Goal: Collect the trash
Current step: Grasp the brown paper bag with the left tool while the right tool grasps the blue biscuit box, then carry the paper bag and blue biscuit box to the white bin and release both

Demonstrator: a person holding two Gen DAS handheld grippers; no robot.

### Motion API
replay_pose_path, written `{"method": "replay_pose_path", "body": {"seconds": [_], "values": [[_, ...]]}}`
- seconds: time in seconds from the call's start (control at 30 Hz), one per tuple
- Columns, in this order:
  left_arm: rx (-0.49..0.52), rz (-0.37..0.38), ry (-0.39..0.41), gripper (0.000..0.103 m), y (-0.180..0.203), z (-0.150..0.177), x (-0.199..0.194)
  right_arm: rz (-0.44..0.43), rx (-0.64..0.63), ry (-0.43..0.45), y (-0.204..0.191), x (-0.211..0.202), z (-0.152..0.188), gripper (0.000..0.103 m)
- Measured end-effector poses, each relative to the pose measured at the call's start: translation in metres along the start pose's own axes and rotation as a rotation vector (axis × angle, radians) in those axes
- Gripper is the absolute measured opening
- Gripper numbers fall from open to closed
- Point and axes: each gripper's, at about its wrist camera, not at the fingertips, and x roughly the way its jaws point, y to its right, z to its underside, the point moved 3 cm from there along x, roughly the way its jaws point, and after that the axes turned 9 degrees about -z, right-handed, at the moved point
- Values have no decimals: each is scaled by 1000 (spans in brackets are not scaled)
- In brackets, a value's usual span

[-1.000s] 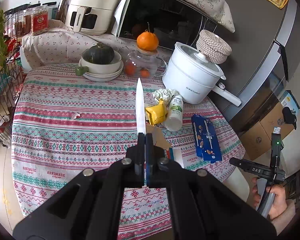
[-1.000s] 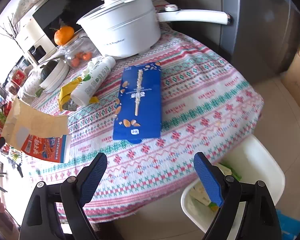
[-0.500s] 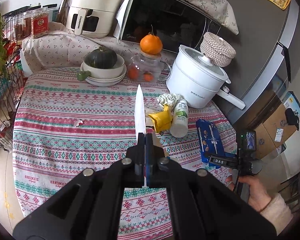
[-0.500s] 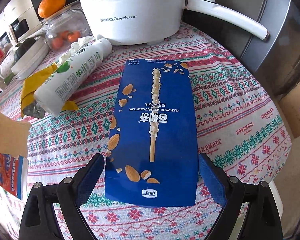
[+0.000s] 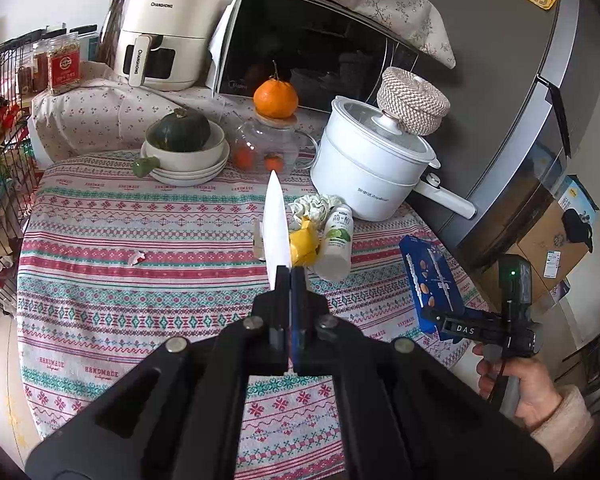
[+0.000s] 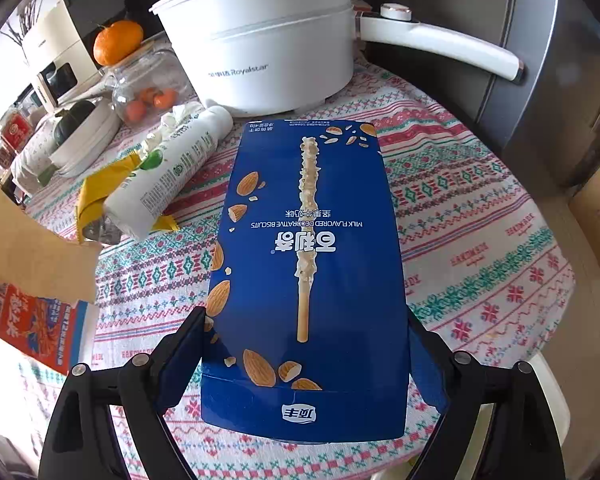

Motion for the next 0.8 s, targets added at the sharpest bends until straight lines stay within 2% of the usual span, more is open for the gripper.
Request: {"method": "replay_pose_path", "body": {"seconds": [0.2, 0.4, 0.8], "values": [[41, 64, 29, 1, 32, 2, -15, -5, 36, 52, 20, -74, 12, 91], [118, 170, 28, 1, 83, 16, -29, 33, 71, 102, 52, -136, 47, 91], [370, 334, -24, 1, 213, 69, -34, 68, 273, 127, 151, -181, 117, 92]]}}
